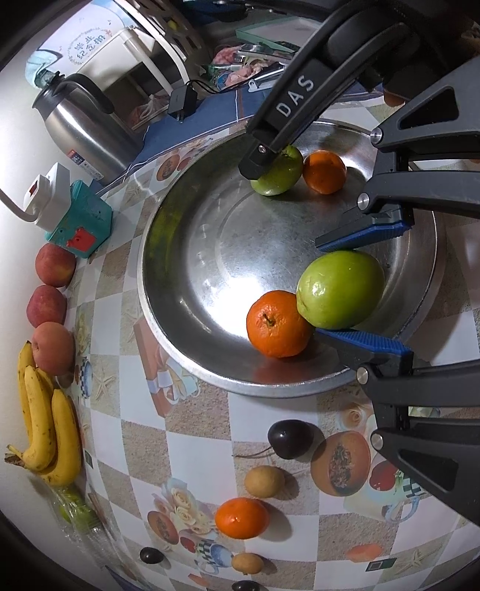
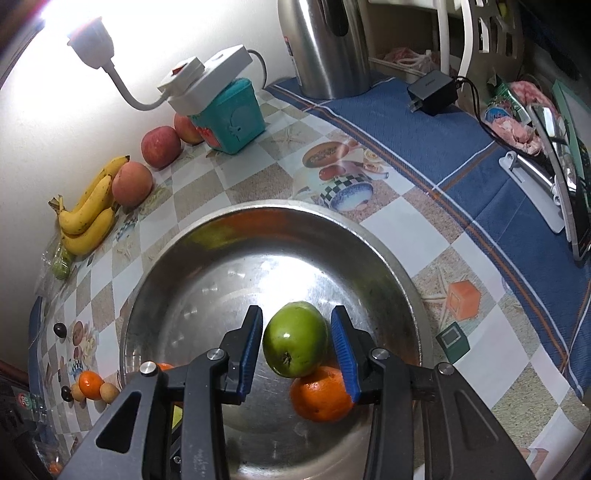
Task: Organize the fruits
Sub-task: 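Release the elongated green fruit into the bowl with the right tool while the left tool lowers the apple, then lower the green apple into the steel bowl and open the left tool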
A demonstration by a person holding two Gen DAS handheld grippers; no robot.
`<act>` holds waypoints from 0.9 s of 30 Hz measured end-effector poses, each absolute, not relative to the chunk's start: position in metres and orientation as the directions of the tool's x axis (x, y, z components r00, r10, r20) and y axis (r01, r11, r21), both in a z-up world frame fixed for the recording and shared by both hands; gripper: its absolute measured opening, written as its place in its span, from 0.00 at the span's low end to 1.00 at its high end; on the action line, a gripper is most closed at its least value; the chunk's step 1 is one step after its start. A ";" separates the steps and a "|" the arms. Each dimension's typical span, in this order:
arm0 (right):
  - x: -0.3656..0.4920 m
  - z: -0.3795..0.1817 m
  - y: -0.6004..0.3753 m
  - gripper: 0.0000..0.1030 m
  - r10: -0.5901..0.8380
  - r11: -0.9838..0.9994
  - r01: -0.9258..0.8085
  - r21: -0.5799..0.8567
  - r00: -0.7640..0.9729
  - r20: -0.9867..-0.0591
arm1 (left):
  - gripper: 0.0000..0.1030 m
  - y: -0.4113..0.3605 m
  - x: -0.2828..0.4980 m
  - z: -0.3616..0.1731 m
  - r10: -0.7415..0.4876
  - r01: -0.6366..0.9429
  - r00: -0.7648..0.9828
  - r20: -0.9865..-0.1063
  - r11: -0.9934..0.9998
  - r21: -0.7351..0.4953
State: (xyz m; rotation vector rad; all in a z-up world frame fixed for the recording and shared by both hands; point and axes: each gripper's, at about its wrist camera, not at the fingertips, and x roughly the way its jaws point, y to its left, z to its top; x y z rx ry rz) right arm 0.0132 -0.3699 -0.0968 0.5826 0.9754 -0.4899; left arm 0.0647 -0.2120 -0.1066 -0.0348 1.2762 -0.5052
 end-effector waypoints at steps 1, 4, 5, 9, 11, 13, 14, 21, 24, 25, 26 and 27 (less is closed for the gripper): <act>0.013 -0.095 -0.370 0.39 -0.128 0.747 0.623 0.234 0.479 -0.868 | 0.44 -0.211 0.065 -0.106 -0.383 0.341 0.196 -0.903 0.890 -0.303; 0.012 -0.090 -0.369 0.39 -0.139 0.750 0.621 0.229 0.487 -0.863 | 0.45 -0.210 0.065 -0.102 -0.395 0.344 0.206 -0.895 0.886 -0.311; 0.012 -0.088 -0.369 0.39 -0.143 0.750 0.620 0.228 0.489 -0.860 | 0.46 -0.210 0.065 -0.100 -0.398 0.345 0.209 -0.893 0.885 -0.314; 0.011 -0.080 -0.368 0.39 -0.158 0.751 0.621 0.225 0.500 -0.852 | 0.47 -0.210 0.064 -0.094 -0.411 0.351 0.218 -0.885 0.879 -0.322; 0.010 -0.077 -0.368 0.39 -0.163 0.752 0.620 0.224 0.504 -0.848 | 0.47 -0.210 0.065 -0.090 -0.416 0.351 0.222 -0.882 0.878 -0.326; 0.009 -0.073 -0.367 0.39 -0.169 0.753 0.619 0.225 0.511 -0.843 | 0.47 -0.208 0.065 -0.085 -0.423 0.348 0.228 -0.877 0.876 -0.333; 0.009 -0.071 -0.367 0.39 -0.171 0.754 0.618 0.224 0.513 -0.841 | 0.47 -0.207 0.066 -0.084 -0.426 0.344 0.232 -0.875 0.877 -0.336; 0.009 -0.066 -0.361 0.39 -0.167 0.762 0.611 0.216 0.507 -0.846 | 0.47 -0.184 0.078 -0.071 -0.409 0.262 0.286 -0.866 0.903 -0.340; 0.009 -0.067 -0.359 0.39 -0.160 0.763 0.612 0.209 0.491 -0.856 | 0.49 -0.169 0.083 -0.065 -0.372 0.213 0.324 -0.870 0.924 -0.316; 0.009 -0.068 -0.358 0.39 -0.156 0.762 0.612 0.209 0.487 -0.859 | 0.51 -0.164 0.084 -0.063 -0.360 0.199 0.333 -0.871 0.930 -0.309; 0.009 -0.069 -0.358 0.39 -0.151 0.762 0.613 0.210 0.483 -0.863 | 0.53 -0.161 0.085 -0.063 -0.350 0.189 0.339 -0.873 0.935 -0.302; 0.009 -0.069 -0.357 0.39 -0.148 0.761 0.614 0.209 0.477 -0.866 | 0.55 -0.156 0.087 -0.062 -0.328 0.169 0.348 -0.878 0.943 -0.286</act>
